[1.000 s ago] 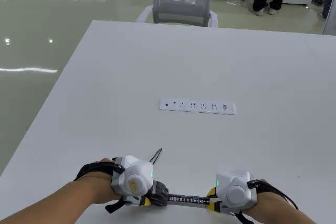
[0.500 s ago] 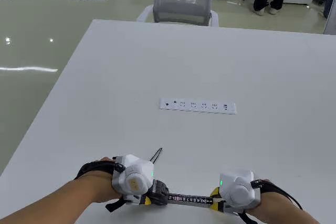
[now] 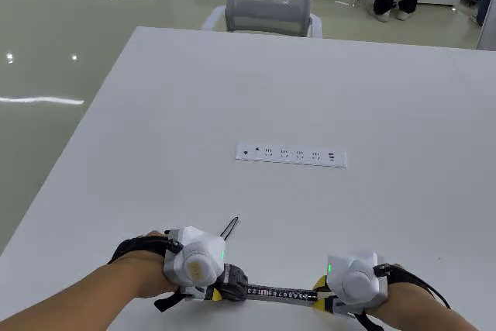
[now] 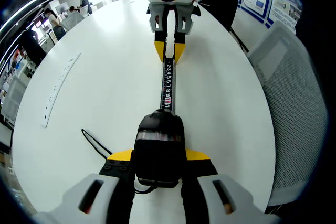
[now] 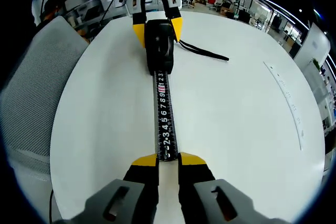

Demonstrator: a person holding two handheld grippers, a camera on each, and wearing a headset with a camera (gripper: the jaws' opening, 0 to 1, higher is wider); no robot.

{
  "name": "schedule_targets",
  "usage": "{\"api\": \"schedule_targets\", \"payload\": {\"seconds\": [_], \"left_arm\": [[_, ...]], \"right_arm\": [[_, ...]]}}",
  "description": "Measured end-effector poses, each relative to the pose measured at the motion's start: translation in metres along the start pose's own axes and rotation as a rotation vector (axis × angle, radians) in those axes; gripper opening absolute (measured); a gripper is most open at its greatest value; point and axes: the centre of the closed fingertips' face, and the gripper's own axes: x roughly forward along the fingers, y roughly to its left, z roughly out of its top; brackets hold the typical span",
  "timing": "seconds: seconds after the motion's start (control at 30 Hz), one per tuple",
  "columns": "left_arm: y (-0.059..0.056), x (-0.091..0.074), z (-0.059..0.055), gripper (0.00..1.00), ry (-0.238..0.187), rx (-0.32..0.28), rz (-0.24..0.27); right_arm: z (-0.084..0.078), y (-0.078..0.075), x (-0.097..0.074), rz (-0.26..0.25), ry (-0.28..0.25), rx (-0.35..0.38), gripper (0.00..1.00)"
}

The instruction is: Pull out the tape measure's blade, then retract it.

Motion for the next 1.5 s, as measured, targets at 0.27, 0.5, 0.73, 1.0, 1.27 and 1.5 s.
{"api": "schedule_targets", "payload": {"seconds": [0.27, 0.5, 0.73, 1.0, 1.27, 1.5], "left_arm": [[0.000, 0.000, 0.000, 0.30, 0.001, 0.002, 0.001], [0.000, 0.000, 0.001, 0.30, -0.002, 0.002, 0.001], [0.000, 0.000, 0.001, 0.30, 0.002, 0.002, 0.002], [0.000, 0.001, 0.001, 0.30, 0.003, 0.001, 0.002], [0.000, 0.001, 0.000, 0.30, 0.003, -0.003, 0.001], [0.000, 0.000, 0.001, 0.30, 0.003, -0.002, 0.000]], "right_arm": [[-0.001, 0.000, 0.000, 0.014, 0.018, 0.011, 0.11], [-0.004, -0.001, -0.001, 0.006, 0.018, 0.007, 0.10], [-0.010, -0.002, -0.005, 0.000, 0.021, 0.001, 0.10], [-0.016, -0.003, -0.007, -0.007, 0.024, -0.001, 0.11], [-0.020, -0.004, -0.008, -0.013, 0.026, -0.008, 0.11], [-0.022, -0.004, -0.010, -0.014, 0.029, -0.005, 0.10]]}}
